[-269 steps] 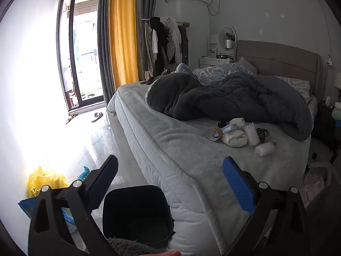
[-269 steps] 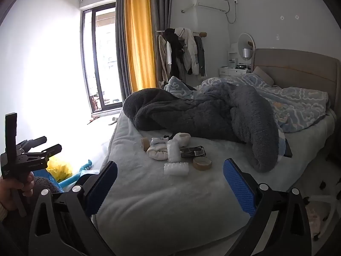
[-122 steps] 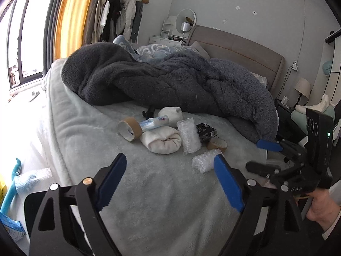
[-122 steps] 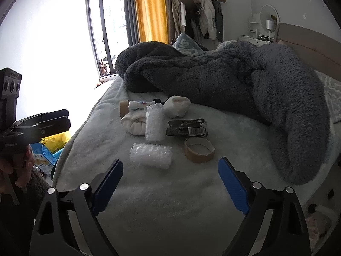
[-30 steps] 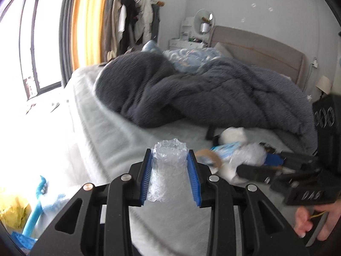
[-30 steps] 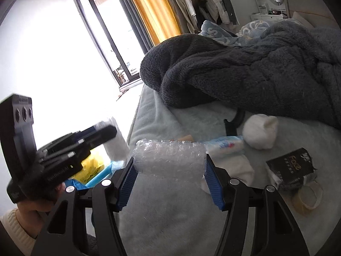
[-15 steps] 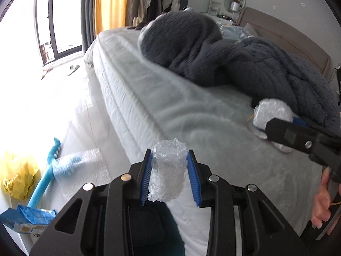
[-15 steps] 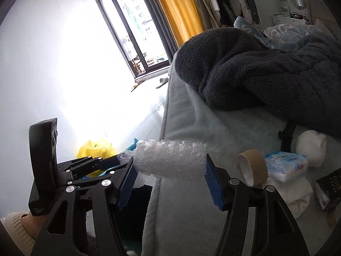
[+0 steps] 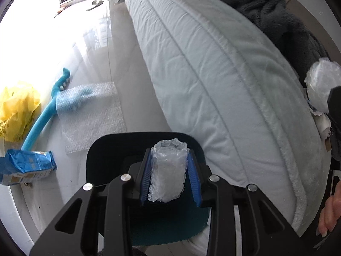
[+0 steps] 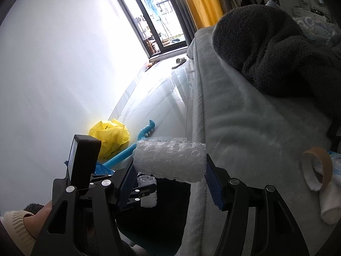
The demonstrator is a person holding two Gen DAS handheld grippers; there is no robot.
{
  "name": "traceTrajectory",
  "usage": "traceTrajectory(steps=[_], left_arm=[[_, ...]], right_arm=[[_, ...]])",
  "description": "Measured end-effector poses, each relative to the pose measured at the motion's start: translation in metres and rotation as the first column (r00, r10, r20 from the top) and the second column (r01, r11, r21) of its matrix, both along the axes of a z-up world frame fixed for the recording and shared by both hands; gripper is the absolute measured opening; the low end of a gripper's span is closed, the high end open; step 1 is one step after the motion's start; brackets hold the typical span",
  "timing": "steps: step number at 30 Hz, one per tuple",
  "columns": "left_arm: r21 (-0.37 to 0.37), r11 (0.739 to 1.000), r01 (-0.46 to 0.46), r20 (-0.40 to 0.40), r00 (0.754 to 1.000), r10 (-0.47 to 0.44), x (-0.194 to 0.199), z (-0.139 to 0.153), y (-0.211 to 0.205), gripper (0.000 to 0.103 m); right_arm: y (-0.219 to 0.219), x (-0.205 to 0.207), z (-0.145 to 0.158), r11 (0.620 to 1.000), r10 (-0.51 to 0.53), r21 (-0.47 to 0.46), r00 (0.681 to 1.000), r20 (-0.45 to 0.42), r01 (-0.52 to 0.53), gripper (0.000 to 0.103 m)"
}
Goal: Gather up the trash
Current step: 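Carry both bubble-wrap rolls over the black trash bin beside the bed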
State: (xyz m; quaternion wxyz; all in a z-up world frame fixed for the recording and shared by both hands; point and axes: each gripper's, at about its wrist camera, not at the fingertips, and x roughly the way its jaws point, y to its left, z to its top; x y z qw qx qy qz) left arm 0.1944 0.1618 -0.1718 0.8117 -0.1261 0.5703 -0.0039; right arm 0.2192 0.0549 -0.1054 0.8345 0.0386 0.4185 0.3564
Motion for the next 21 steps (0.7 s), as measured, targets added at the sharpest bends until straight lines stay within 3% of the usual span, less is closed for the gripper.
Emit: traceTrajectory(steps=[6,9,14,17,18,21], left_arm=[[-0.031,0.997,-0.065,-0.090,0.994,0.062,-0.006,-0.027,0.025,0.036],[-0.088,0.990,-0.110,-0.141,0.985,0.097,-0.009,-0.037,0.034,0.036],[-0.120,0.982,-0.148,-0.192,0.974,0.123,-0.013,-0.043,0.043,0.036],[-0.124,0.981,-0.152,-0.202,0.971,0.125,-0.015,-0.042,0.046,0.046],[-0.122,0.980,-0.157,-0.203,0.971,0.130,-0.016,-0.041,0.049,0.053],[-0.123,0.976,-0.178,-0.183,0.971,0.154,-0.020,-0.031,0.058,0.059]], right_arm=[[0.021,-0.007,-0.019,0.998,0.045,-0.032,0.998,-0.043,-0.047,0.062],[0.029,-0.007,-0.025,0.998,0.057,-0.031,0.996,-0.067,-0.059,0.062],[0.038,-0.001,-0.032,0.997,0.065,-0.036,0.994,-0.086,-0.068,0.062],[0.041,0.002,-0.037,0.997,0.066,-0.039,0.993,-0.101,-0.070,0.062],[0.041,0.003,-0.039,0.997,0.065,-0.041,0.992,-0.107,-0.070,0.062],[0.042,0.004,-0.045,0.997,0.058,-0.046,0.990,-0.126,-0.064,0.062]])
